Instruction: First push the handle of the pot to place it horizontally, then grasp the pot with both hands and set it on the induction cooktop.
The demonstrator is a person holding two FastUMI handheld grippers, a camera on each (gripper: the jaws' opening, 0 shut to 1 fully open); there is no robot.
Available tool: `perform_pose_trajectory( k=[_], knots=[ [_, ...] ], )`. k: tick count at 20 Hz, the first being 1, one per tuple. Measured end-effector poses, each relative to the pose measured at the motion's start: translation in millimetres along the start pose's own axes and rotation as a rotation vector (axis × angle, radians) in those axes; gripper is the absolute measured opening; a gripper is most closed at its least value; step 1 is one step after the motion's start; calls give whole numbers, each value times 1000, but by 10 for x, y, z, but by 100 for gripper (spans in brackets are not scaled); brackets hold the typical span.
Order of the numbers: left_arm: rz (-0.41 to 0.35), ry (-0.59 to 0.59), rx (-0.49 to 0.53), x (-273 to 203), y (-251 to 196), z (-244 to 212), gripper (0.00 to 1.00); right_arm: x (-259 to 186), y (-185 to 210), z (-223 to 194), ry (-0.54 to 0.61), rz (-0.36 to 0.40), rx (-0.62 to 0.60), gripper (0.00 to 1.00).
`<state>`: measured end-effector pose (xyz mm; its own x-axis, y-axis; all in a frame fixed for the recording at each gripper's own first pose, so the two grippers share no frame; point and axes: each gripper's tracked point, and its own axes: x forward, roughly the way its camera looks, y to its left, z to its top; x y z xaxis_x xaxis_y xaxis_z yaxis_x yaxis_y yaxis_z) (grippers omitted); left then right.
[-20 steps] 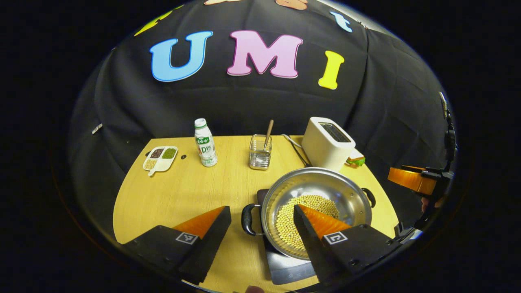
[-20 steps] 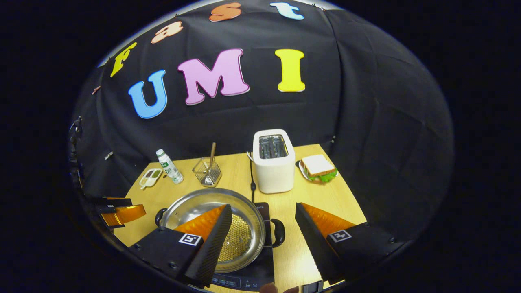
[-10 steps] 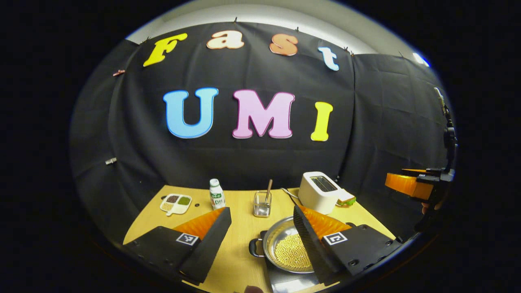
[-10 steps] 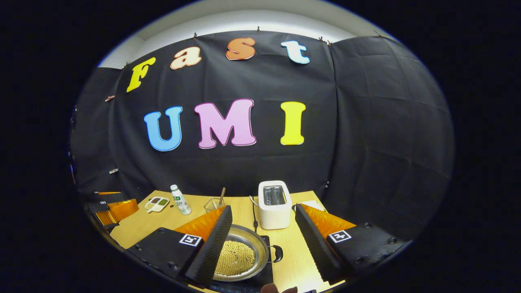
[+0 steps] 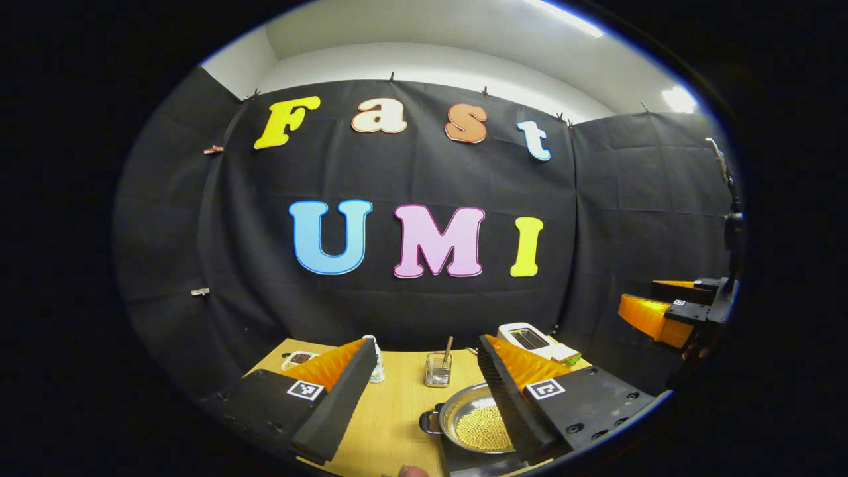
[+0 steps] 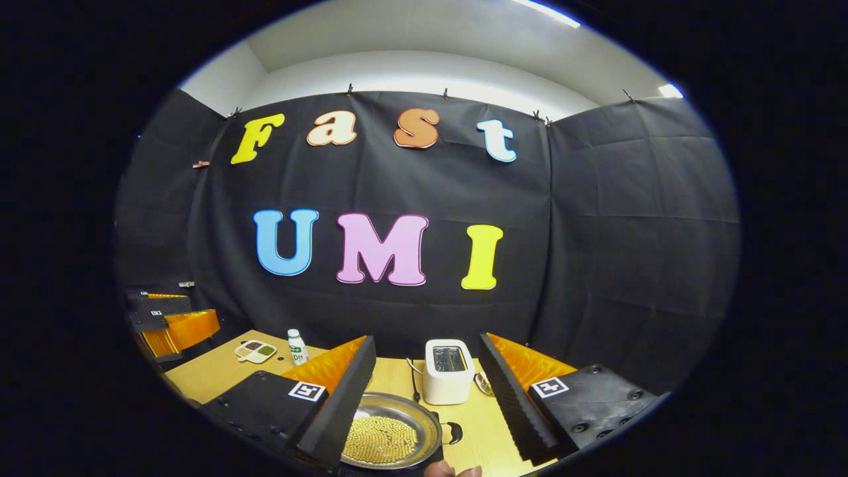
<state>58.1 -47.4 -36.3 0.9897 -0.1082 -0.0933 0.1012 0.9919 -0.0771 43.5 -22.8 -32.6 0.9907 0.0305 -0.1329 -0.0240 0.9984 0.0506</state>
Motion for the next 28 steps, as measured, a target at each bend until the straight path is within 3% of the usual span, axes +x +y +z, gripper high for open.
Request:
perform_pose_trajectory(
  k=[6, 13, 16, 20, 28],
  knots=[
    [26, 3, 3, -78, 128, -26, 95, -46, 31, 0, -7, 2, 33, 97],
    [49, 24, 18, -45, 103, -54, 95, -42, -234, -108, -6, -60, 68, 97],
    [28, 34, -21, -44, -40, -116, 95, 6, -388, -165, -6, -71, 29, 93],
    [10, 35, -48, -36, -90, -132, 95, 0, -466, -102, -19, -87, 53, 96],
    [28, 33, -38, -72, -108, -117, 95, -86, -400, -123, -15, -54, 60, 97]
  ],
)
